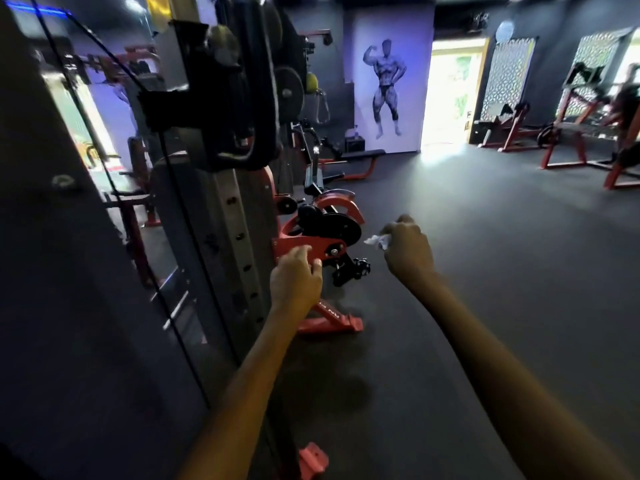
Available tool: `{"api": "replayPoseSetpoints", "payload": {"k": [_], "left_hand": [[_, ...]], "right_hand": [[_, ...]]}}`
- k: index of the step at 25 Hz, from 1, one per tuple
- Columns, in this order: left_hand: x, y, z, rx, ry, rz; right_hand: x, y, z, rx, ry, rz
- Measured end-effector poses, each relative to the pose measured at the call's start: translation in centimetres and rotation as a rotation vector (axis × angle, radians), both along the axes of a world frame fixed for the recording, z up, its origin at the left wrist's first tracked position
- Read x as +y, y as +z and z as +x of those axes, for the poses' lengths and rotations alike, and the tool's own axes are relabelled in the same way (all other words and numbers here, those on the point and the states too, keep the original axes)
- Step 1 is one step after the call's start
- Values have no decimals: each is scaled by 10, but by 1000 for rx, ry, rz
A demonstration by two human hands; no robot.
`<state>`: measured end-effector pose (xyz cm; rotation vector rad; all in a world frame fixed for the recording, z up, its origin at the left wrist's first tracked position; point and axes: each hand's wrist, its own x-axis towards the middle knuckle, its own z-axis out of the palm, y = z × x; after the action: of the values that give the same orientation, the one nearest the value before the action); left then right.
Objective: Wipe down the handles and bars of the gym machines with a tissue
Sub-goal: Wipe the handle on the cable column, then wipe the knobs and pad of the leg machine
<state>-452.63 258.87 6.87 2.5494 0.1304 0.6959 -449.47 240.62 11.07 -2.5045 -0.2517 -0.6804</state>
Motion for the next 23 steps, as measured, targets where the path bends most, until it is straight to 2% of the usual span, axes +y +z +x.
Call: {"api": "replayPoseSetpoints", "payload": {"k": [2, 5, 12, 17, 23], "left_hand": [[-37, -7, -1, 97, -52, 102], [-96, -19, -2, 161, -98, 166], [-227, -56, 25, 218, -210, 111], [-286, -77, 116, 291, -251, 145], [-334, -89, 263, 324, -221, 129]], "right_hand": [[-41, -9, -5, 13, -71, -110], [-100, -26, -15, 55, -136, -116], [-208, -87, 1, 104, -218, -129], [-262, -111, 90, 151, -226, -128], [-306, -123, 227, 188, -91, -213]]}}
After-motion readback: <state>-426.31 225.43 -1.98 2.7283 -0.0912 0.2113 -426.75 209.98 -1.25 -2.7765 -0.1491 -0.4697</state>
